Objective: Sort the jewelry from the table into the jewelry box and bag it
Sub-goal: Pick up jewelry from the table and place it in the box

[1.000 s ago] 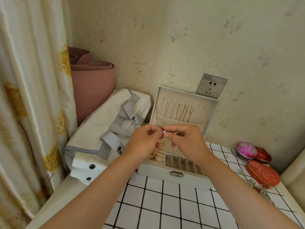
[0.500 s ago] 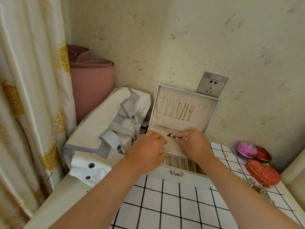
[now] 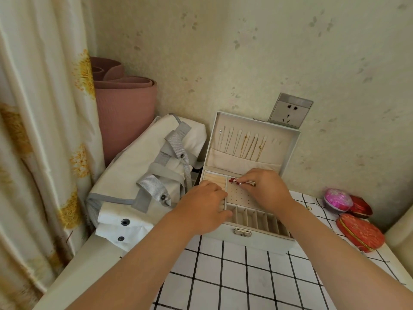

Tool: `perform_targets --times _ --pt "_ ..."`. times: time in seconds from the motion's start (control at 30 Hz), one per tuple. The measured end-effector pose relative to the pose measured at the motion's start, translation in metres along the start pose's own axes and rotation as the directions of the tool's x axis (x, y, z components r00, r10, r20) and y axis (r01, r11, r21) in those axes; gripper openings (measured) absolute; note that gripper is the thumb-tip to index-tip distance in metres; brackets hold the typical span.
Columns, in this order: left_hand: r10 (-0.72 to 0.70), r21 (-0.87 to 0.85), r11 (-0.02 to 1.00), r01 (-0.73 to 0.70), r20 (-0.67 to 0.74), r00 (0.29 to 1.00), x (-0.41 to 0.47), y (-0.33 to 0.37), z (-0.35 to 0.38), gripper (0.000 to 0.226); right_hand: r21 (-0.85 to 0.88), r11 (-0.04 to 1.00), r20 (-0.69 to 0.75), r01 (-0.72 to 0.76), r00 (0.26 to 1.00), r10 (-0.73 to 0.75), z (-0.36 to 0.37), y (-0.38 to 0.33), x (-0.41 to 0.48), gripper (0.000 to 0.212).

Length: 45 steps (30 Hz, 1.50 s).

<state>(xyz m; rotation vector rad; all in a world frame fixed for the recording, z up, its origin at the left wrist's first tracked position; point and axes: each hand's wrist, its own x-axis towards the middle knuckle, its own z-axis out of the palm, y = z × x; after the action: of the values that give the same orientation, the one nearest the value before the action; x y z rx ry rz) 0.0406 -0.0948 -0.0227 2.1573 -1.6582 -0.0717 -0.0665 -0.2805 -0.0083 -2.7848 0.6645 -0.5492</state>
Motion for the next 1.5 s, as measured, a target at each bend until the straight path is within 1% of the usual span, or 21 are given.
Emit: perform_targets --times 0.17,0.23,0.53,0.63,0.77,0.83,1.0,1.07,1.2,1.27,1.33,1.4,1.5 --pt "0.006 -0.002 1.000 -0.006 -0.016 1.000 0.001 -0.001 0.002 0.056 -0.066 0.997 0.051 0.045 0.998 -0.041 0.003 0.001 0.001 0.019" --pt "0.008 -0.004 1.000 -0.008 -0.030 1.000 0.001 -0.002 0.003 0.053 -0.065 0.997 0.062 0.033 0.998 -0.029 0.003 -0.001 0.001 0.020" --pt "0.010 0.019 1.000 -0.009 -0.033 0.999 0.002 -0.002 0.006 0.054 0.084 0.977 0.122 -0.194 0.976 0.183 -0.002 -0.007 0.006 0.013" --pt "0.009 0.023 1.000 -0.008 -0.032 0.999 0.002 -0.001 0.005 0.054 0.104 0.971 0.133 -0.215 0.971 0.201 -0.002 -0.006 0.006 0.013" --pt "0.018 0.002 1.000 -0.018 -0.042 0.999 0.002 0.004 0.003 0.056 0.168 0.958 0.138 -0.231 0.968 0.209 -0.011 -0.002 -0.003 0.024" --pt "0.023 -0.020 0.999 -0.025 -0.073 0.997 0.002 0.004 0.001 0.054 0.174 0.962 0.118 -0.212 0.974 0.193 -0.019 0.000 -0.010 0.022" --pt "0.056 -0.088 0.994 -0.067 -0.127 0.990 0.001 0.038 0.004 0.047 0.192 0.961 0.050 -0.198 0.980 0.192 -0.060 0.031 -0.057 0.015" --pt "0.064 -0.112 0.991 -0.080 -0.135 0.989 -0.001 0.056 0.012 0.043 0.191 0.957 0.046 -0.220 0.975 0.215 -0.076 0.047 -0.080 0.017" --pt "0.136 -0.149 0.977 -0.152 -0.116 0.984 0.002 0.100 0.032 0.034 0.199 0.939 0.058 -0.280 0.960 0.273 -0.101 0.084 -0.129 0.016" --pt "0.151 -0.170 0.971 -0.169 -0.113 0.982 0.007 0.122 0.044 0.034 0.173 0.930 0.071 -0.324 0.946 0.317 -0.107 0.101 -0.150 0.018" --pt "0.180 -0.157 0.968 -0.196 -0.110 0.977 0.014 0.144 0.059 0.036 0.147 0.923 0.078 -0.355 0.934 0.347 -0.108 0.116 -0.167 0.022" --pt "0.223 -0.131 0.963 -0.234 -0.092 0.970 0.023 0.164 0.072 0.036 0.138 0.917 0.080 -0.374 0.927 0.366 -0.105 0.128 -0.180 0.021" --pt "0.285 0.005 0.959 -0.285 -0.050 0.957 0.041 0.186 0.087 0.032 0.119 0.919 0.098 -0.376 0.925 0.366 -0.098 0.139 -0.189 0.017"
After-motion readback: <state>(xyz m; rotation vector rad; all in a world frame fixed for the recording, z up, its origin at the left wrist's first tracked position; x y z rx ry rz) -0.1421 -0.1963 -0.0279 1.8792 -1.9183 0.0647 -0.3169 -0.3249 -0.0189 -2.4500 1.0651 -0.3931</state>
